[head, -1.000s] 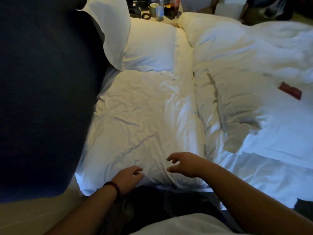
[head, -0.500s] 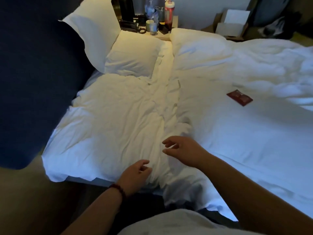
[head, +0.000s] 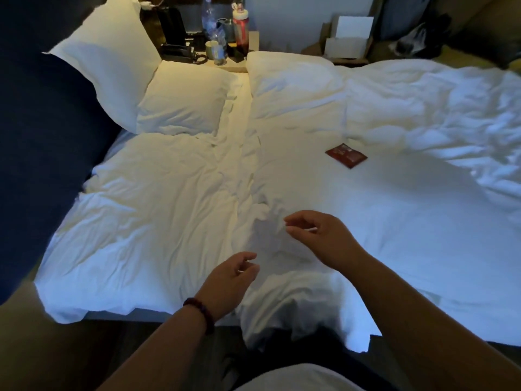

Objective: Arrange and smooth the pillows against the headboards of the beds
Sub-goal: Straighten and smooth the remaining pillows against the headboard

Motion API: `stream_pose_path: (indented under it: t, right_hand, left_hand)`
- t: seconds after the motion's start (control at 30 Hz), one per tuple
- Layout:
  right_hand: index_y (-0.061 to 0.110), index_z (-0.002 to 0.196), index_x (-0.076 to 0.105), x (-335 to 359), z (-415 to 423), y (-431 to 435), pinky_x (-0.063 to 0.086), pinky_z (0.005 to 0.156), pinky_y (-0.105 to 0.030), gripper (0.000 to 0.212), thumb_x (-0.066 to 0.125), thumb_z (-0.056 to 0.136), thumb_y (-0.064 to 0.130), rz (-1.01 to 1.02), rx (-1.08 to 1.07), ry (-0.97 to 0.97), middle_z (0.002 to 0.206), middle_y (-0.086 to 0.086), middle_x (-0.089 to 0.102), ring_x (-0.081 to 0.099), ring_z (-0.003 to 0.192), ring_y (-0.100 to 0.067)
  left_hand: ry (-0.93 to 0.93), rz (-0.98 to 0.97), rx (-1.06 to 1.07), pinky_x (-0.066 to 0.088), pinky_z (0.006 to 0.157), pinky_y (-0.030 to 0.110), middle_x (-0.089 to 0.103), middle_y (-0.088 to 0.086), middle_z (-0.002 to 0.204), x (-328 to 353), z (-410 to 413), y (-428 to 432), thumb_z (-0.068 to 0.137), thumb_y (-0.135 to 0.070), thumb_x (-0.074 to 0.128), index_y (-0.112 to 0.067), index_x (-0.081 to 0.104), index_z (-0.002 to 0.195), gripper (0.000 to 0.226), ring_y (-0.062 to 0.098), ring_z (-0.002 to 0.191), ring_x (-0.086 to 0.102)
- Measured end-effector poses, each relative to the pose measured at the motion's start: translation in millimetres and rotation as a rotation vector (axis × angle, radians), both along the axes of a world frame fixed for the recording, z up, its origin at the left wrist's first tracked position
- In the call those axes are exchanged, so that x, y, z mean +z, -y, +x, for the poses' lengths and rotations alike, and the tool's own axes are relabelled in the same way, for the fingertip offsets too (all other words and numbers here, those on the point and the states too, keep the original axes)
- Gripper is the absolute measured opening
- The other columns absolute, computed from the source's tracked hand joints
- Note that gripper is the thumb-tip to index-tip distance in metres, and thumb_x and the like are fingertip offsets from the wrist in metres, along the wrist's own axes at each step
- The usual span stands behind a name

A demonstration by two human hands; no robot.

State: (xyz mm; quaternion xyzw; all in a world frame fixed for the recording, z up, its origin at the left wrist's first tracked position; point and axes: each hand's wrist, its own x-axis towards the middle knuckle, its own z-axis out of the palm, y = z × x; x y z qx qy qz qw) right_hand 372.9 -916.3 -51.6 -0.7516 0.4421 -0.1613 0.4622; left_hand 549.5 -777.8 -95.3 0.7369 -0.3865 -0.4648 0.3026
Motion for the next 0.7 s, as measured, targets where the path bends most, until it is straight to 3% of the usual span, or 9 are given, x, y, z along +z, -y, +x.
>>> stream_pose_path:
  t: [0.17, 0.3, 0.43, 0.5, 0.57, 0.7]
  right_hand:
    - [0.033, 0.094, 0.071, 0, -40, 52, 0.043, 0.069, -0.001, 0.010, 0.071, 0.086, 0.026, -0.051, -0.044, 0.083, 0.089, 0.019, 0.069, 0.061, 0.083, 0.013]
    - [0.032, 0.098, 0.070, -13, -75, 108, 0.043, 0.073, -0.002, 0.013, 0.071, 0.087, 0.027, -0.121, 0.100, 0.048, 0.091, 0.022, 0.065, 0.060, 0.085, 0.012]
    - [0.025, 0.104, 0.072, -20, -115, 169, 0.046, 0.081, -0.009, 0.017, 0.069, 0.088, 0.027, -0.165, 0.249, -0.009, 0.098, 0.013, 0.067, 0.062, 0.089, 0.002]
    - [0.023, 0.105, 0.072, -23, -129, 197, 0.043, 0.080, -0.008, 0.018, 0.069, 0.088, 0.028, -0.212, 0.311, -0.051, 0.100, 0.010, 0.068, 0.061, 0.088, 0.000]
    - [0.022, 0.105, 0.072, -27, -135, 220, 0.040, 0.080, -0.007, 0.019, 0.068, 0.088, 0.029, -0.258, 0.363, -0.065, 0.100, 0.009, 0.067, 0.058, 0.087, 0.000]
    - [0.020, 0.106, 0.071, -41, -129, 244, 0.044, 0.088, -0.022, 0.020, 0.064, 0.091, 0.030, -0.358, 0.472, -0.022, 0.104, 0.005, 0.066, 0.058, 0.094, -0.007]
  left_hand:
    - [0.056, 0.015, 0.002, 0.053, 0.090, 0.031, 0.067, -0.008, 0.107, 4, -40, 30, 0.096, -0.033, 0.054, -0.033, 0.054, 0.122, 0.026, 0.009, 0.097, 0.064]
    - [0.090, -0.077, 0.180, 0.052, 0.086, 0.024, 0.066, -0.009, 0.108, 6, -83, 83, 0.096, -0.031, 0.055, -0.034, 0.056, 0.117, 0.022, 0.009, 0.101, 0.063]
    - [0.217, -0.183, 0.377, 0.039, 0.074, -0.001, 0.060, -0.019, 0.105, 17, -144, 149, 0.096, -0.027, 0.057, -0.028, 0.059, 0.117, 0.022, -0.013, 0.090, 0.054]
    - [0.307, -0.211, 0.419, 0.040, 0.081, 0.004, 0.060, -0.012, 0.111, 21, -163, 181, 0.096, -0.025, 0.056, -0.022, 0.060, 0.122, 0.027, -0.004, 0.095, 0.056]
    - [0.413, -0.215, 0.420, 0.043, 0.097, 0.023, 0.060, -0.001, 0.121, 23, -174, 208, 0.095, -0.025, 0.055, -0.017, 0.060, 0.125, 0.031, 0.013, 0.110, 0.055]
    - [0.766, -0.154, 0.277, 0.026, 0.112, 0.033, 0.049, 0.006, 0.141, 22, -170, 256, 0.095, -0.030, 0.051, -0.015, 0.053, 0.134, 0.042, 0.023, 0.132, 0.038]
